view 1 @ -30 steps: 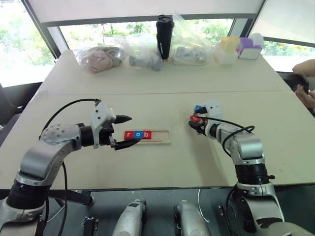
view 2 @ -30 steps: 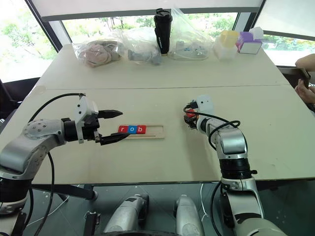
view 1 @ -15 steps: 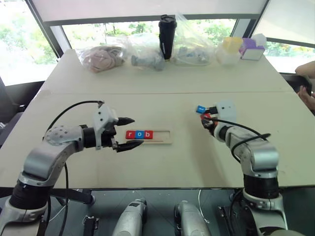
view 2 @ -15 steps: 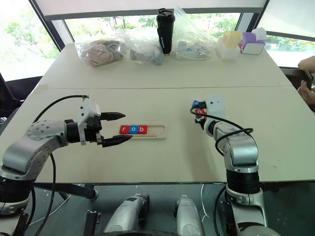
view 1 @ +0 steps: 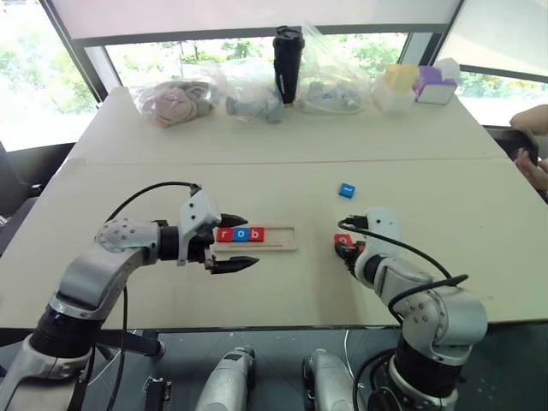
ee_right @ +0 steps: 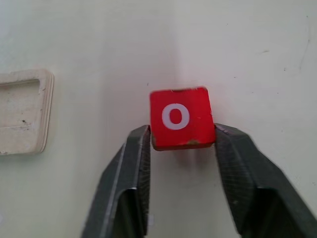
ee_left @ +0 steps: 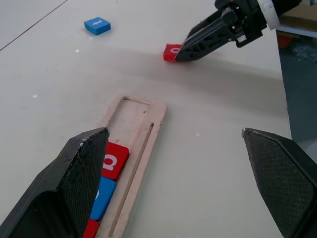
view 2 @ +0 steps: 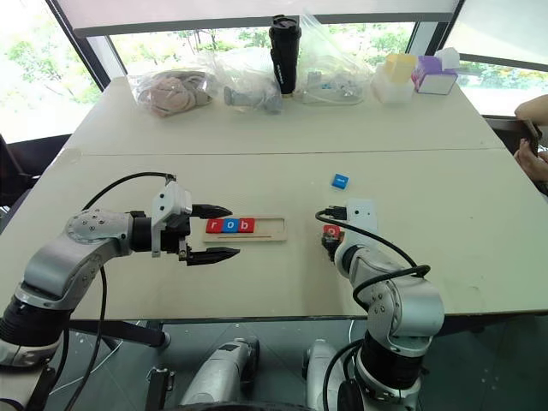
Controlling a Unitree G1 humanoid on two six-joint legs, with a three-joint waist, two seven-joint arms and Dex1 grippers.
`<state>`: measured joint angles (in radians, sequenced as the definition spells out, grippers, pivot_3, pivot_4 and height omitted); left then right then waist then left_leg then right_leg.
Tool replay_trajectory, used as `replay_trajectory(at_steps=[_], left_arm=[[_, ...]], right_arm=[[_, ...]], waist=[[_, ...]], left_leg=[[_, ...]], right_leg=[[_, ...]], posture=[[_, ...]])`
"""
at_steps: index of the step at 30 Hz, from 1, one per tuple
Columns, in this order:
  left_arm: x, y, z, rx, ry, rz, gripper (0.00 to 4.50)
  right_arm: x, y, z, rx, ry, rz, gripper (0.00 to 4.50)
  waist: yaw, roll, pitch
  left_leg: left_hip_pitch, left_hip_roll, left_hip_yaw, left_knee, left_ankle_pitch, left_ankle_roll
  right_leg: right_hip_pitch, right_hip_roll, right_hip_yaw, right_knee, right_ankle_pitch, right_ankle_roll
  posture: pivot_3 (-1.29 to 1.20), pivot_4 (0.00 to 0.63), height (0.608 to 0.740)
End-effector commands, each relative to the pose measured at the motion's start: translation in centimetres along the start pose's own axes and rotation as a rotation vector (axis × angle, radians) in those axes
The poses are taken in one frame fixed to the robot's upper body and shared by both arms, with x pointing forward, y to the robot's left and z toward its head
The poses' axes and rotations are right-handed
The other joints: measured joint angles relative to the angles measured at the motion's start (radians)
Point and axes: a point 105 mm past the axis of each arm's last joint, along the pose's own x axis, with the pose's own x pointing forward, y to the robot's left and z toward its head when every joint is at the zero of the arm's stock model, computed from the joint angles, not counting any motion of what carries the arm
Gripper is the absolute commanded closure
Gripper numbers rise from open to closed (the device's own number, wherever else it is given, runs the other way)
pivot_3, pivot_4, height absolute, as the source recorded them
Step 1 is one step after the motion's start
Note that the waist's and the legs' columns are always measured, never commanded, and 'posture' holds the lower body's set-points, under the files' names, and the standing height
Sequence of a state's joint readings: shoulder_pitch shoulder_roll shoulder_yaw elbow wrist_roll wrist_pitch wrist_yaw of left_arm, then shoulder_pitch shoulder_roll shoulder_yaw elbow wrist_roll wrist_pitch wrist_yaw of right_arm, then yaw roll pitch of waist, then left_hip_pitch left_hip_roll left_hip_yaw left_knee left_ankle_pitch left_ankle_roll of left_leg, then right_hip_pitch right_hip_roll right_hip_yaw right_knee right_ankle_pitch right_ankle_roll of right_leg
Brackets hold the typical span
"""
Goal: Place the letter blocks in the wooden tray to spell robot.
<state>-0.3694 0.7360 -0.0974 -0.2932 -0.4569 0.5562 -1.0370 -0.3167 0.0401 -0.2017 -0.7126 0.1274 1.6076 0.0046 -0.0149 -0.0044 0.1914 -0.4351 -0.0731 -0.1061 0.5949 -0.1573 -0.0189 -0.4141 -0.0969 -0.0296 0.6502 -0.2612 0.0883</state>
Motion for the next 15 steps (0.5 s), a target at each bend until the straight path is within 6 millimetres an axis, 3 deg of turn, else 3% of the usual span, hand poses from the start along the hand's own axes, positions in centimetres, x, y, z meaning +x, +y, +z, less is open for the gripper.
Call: replay_trajectory(at_steps=[1,2,4,6,8,11,12,15], left_arm=[[-0.2,0.3,1.0,0.054,-0.015,0.007,0.00],[-0.3,0.3,0.9,0.053,-0.013,0.009,0.00],[-0.5,0.4,0.8,0.052,-0.009,0.014,0.00],[-0.7,0.6,0.7,0.051,-0.002,0.023,0.00],[-0.9,0.8,0.6,0.050,0.002,0.027,0.00],[-1.3,1.0,0.5,0.054,0.015,0.029,0.00],[-1.4,0.9,0.5,0.056,0.018,0.028,0.00],[-1.6,1.0,0.5,0.062,0.027,0.024,0.00]], right_arm=[[-0.5,-0.3,0.5,-0.001,-0.026,-0.002,0.31],[-0.5,-0.6,0.7,0.003,-0.034,0.005,0.04],[-1.1,-0.7,1.7,-0.038,-0.064,0.089,0.04],[-2.6,-0.8,4.5,-0.219,-0.176,0.255,0.04],[-3.9,-0.7,5.7,-0.370,-0.222,0.376,0.04],[-4.7,-2.5,5.1,-0.711,-0.185,0.495,0.04],[-4.0,-3.7,4.5,-0.819,-0.149,0.493,0.04],[-2.2,-5.7,3.6,-0.927,-0.097,0.567,0.04]], waist=[[0.000,0.000,0.000],[0.000,0.000,0.000],[0.002,0.000,0.000],[0.004,0.001,0.001],[0.002,0.001,0.001],[0.002,0.000,0.001],[0.002,0.000,0.001],[-0.004,-0.001,0.001]], left_leg=[[0.000,0.000,0.000,0.000,0.000,0.000],[0.000,0.000,0.000,0.000,0.000,0.000],[0.000,0.000,0.000,0.000,0.000,0.000],[0.000,-0.001,0.000,0.000,0.000,0.000],[-0.001,-0.002,0.001,0.000,0.000,0.000],[0.000,0.000,0.002,0.000,-0.002,0.003],[0.000,0.000,0.002,0.000,-0.002,0.003],[0.000,0.001,0.004,0.000,-0.002,0.004]], right_leg=[[0.000,0.000,0.000,0.000,0.000,0.000],[0.000,0.000,0.000,0.000,0.000,0.000],[0.001,0.000,0.000,-0.001,0.000,0.000],[0.001,0.000,-0.001,-0.002,0.000,0.000],[0.002,-0.001,-0.001,-0.004,0.000,0.001],[0.004,-0.001,-0.002,-0.006,-0.002,0.004],[0.005,-0.001,-0.003,-0.006,-0.002,0.004],[0.005,-0.002,-0.003,-0.006,-0.001,0.003]], posture=[[0.00,0.150,0.740],[0.00,0.150,0.740],[0.00,0.150,0.740],[0.00,0.150,0.740],[0.00,0.150,0.740],[0.00,0.150,0.740],[0.00,0.150,0.740],[0.00,0.150,0.740]])
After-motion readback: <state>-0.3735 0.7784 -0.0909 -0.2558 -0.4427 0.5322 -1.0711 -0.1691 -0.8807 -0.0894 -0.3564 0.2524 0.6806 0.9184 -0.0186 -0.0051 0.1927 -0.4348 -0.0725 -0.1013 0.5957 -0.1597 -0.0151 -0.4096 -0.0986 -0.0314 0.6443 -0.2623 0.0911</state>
